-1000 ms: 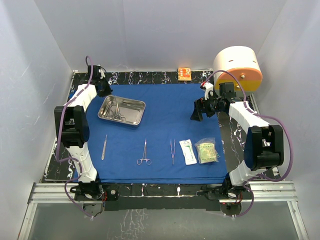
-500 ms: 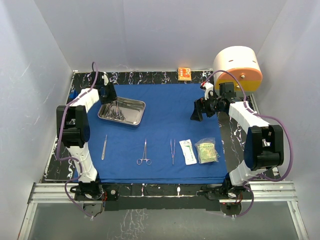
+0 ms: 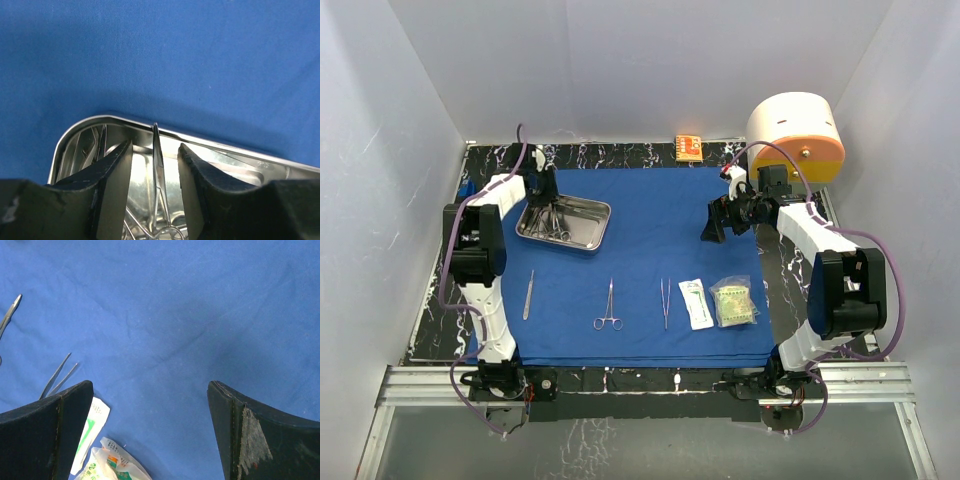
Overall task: Open and lay out the surgical kit
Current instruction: Pick up the medical item from the container, then place the medical item in the surgical kit.
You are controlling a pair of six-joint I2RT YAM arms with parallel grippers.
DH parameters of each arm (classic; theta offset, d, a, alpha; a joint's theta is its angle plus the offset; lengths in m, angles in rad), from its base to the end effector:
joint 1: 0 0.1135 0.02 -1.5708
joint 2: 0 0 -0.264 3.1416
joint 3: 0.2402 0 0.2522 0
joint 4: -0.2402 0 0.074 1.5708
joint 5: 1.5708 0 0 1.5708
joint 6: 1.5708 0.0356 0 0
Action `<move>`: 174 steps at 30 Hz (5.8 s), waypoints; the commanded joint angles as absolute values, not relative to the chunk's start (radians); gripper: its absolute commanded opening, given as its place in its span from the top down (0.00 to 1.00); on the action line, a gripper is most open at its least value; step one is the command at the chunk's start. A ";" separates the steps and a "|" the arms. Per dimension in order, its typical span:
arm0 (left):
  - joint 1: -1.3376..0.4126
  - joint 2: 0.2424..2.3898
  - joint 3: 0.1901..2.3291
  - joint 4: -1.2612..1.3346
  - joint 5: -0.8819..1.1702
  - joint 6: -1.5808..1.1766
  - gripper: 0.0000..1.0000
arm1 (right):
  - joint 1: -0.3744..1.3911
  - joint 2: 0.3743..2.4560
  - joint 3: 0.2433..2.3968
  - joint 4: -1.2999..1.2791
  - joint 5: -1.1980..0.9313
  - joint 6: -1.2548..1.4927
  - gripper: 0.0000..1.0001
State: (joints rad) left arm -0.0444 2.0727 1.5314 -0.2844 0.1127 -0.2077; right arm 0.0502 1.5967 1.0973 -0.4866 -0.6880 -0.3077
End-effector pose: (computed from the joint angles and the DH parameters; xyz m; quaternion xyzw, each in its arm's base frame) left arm 0.4614 -0.0245 0.1898 -0.0554 0.9285 -0.0977 0.3539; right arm 0.3251 0.0390 0.2281 -0.2561 0.8698 0.2854 0.3106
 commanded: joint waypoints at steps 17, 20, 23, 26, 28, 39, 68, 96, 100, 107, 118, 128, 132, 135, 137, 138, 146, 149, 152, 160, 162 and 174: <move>-0.052 2.123 1.624 -0.326 0.114 -0.161 0.86 | 0.045 1.621 1.129 -0.457 -0.710 -0.309 0.02; -0.052 2.130 1.637 -0.336 0.115 -0.158 0.89 | 0.045 1.623 1.131 -0.461 -0.712 -0.311 0.02; -0.053 2.132 1.652 -0.346 0.117 -0.154 0.93 | 0.046 1.620 1.131 -0.462 -0.712 -0.313 0.02; -0.052 2.122 1.668 -0.354 0.120 -0.148 0.98 | 0.045 1.617 1.129 -0.463 -0.712 -0.314 0.02; -0.052 2.106 1.673 -0.353 0.124 -0.146 1.00 | 0.046 1.616 1.129 -0.461 -0.712 -0.314 0.02; -0.059 2.020 1.701 -0.338 0.226 -0.195 1.00 | 0.045 1.601 1.127 -0.462 -0.713 -0.314 0.02; -0.289 1.532 1.417 -0.575 0.175 -0.224 1.00 | 0.046 1.519 1.104 -0.432 -0.628 -0.312 0.02; -0.410 1.473 0.907 -0.465 0.166 -0.379 1.00 | -0.116 1.310 0.933 -0.262 -0.744 -0.281 0.02; -0.387 1.498 0.899 -0.466 0.153 -0.383 1.00 | -0.116 1.310 0.934 -0.262 -0.755 -0.279 0.02; -0.379 1.530 0.909 -0.456 0.166 -0.381 1.00 | -0.116 1.317 0.939 -0.265 -0.760 -0.281 0.02; -0.379 1.550 0.904 -0.451 0.147 -0.369 1.00 | -0.116 1.311 0.938 -0.267 -0.772 -0.280 0.02; -0.379 1.575 0.900 -0.446 0.150 -0.367 1.00 | -0.116 1.308 0.936 -0.267 -0.780 -0.279 0.02; -0.379 1.582 0.900 -0.445 0.152 -0.366 1.00 | -0.116 1.307 0.934 -0.265 -0.782 -0.278 0.02; -0.380 1.588 0.905 -0.444 0.151 -0.367 1.00 | -0.116 1.309 0.934 -0.264 -0.785 -0.279 0.02; -0.379 1.592 0.907 -0.445 0.154 -0.370 1.00 | -0.116 1.309 0.934 -0.265 -0.785 -0.278 0.02; -0.379 1.594 0.909 -0.446 0.155 -0.372 1.00 | -0.116 1.309 0.934 -0.265 -0.785 -0.278 0.02; -0.383 1.603 0.910 -0.440 0.160 -0.382 1.00 | -0.116 1.305 0.933 -0.265 -0.785 -0.279 0.02; -0.383 1.603 0.905 -0.439 0.155 -0.382 1.00 | -0.116 1.305 0.933 -0.265 -0.788 -0.278 0.02; -0.385 1.599 0.896 -0.436 0.156 -0.383 1.00 | -0.116 1.305 0.933 -0.265 -0.789 -0.278 0.02; -0.387 1.602 0.888 -0.431 0.158 -0.388 0.99 | -0.116 1.303 0.933 -0.263 -0.791 -0.279 0.02; -0.388 1.602 0.885 -0.430 0.159 -0.389 0.98 | -0.117 1.303 0.932 -0.264 -0.791 -0.279 0.02; -0.388 1.583 0.860 -0.423 0.149 -0.390 0.94 | -0.116 1.298 0.931 -0.264 -0.792 -0.279 0.02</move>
